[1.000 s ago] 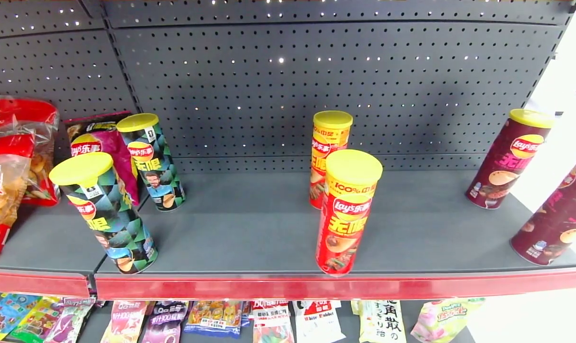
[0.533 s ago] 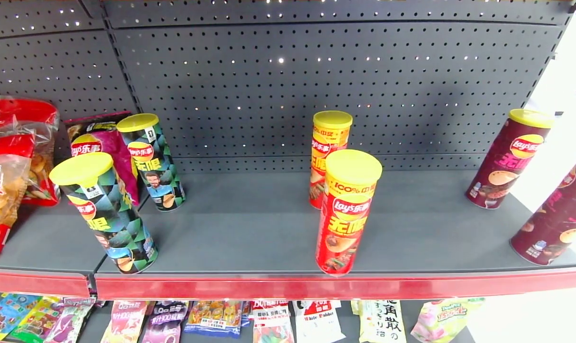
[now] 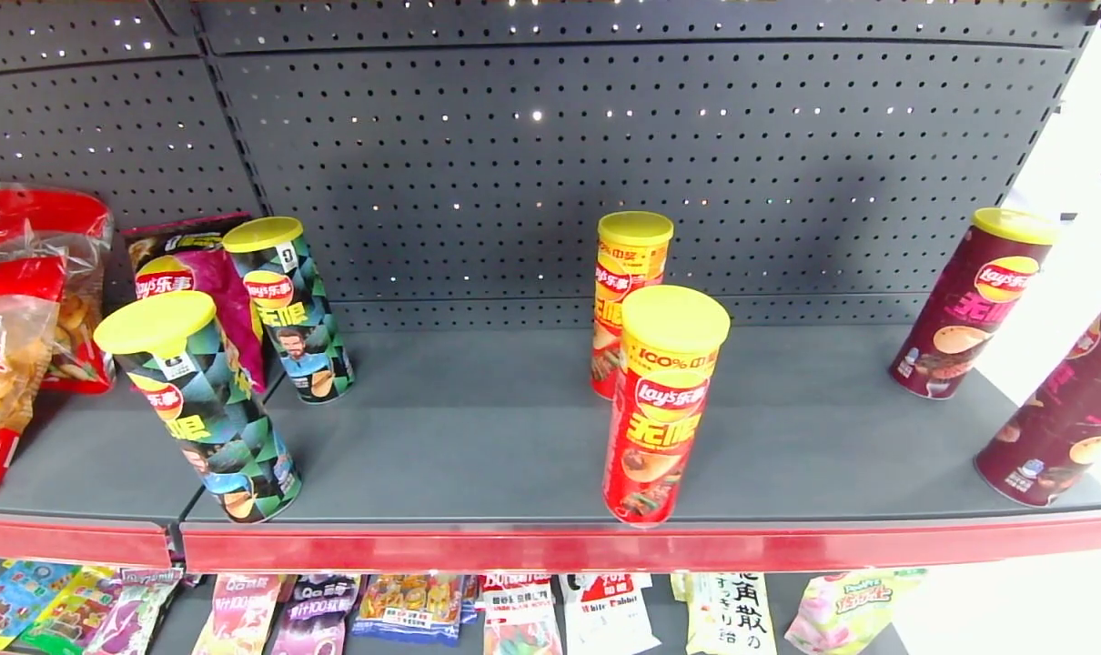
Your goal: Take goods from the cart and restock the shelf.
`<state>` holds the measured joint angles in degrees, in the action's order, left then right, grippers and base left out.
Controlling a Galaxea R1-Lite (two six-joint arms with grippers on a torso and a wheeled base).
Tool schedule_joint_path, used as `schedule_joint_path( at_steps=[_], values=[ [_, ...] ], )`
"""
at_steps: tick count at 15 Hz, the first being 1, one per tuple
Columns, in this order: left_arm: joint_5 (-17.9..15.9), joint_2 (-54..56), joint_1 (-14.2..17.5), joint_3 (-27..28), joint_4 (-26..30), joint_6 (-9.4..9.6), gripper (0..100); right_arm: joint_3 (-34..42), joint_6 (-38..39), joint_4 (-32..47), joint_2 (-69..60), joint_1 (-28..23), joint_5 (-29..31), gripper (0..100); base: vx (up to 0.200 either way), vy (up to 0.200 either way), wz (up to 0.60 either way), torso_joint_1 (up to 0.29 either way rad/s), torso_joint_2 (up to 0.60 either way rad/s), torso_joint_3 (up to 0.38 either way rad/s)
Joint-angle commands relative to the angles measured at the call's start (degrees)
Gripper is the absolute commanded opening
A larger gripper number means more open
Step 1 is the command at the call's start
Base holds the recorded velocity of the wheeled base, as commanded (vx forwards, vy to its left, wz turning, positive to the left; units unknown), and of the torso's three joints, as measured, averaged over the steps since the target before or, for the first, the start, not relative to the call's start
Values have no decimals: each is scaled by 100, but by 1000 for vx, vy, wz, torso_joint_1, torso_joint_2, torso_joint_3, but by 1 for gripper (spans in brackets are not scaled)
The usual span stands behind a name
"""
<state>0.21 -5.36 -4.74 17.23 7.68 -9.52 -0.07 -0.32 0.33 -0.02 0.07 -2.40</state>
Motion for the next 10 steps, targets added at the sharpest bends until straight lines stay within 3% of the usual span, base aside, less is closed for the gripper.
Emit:
schedule_joint_path(
  at_steps=[1, 2, 3, 4, 5, 7, 9, 10],
  values=[
    [-47, -17, 0, -949, -619, 91, 100, -1, -3, 2, 2, 1, -6, 100, 0, 0, 0, 0, 0, 0],
    [-12, -17, 0, -1520, -1014, 328, 100, -1, -3, 2, 2, 1, -6, 100, 0, 0, 0, 0, 0, 0],
    [-3, -17, 0, -1608, -1084, 363, 100, -1, -3, 2, 2, 1, -6, 100, 0, 0, 0, 0, 0, 0],
    [296, -17, 0, -1705, -900, 495, 100, -1, -3, 2, 2, 1, -6, 100, 0, 0, 0, 0, 0, 0],
    [269, -9, 0, -1723, -838, 627, 100, 7, -3, 2, 2, 1, 3, 100, 0, 0, 0, 0, 0, 0],
    [234, -17, 0, -1723, -794, 688, 100, -1, -3, 2, 2, 1, -6, 100, 0, 0, 0, 0, 0, 0],
    [173, -9, 0, -1723, -777, 943, 100, 7, -3, 2, 2, 1, -6, 100, 0, 0, 0, 0, 0, 0],
    [173, -9, 0, -1723, -777, 943, 100, 7, -3, 2, 2, 1, -6, 100, 0, 0, 0, 0, 0, 0]
  ],
)
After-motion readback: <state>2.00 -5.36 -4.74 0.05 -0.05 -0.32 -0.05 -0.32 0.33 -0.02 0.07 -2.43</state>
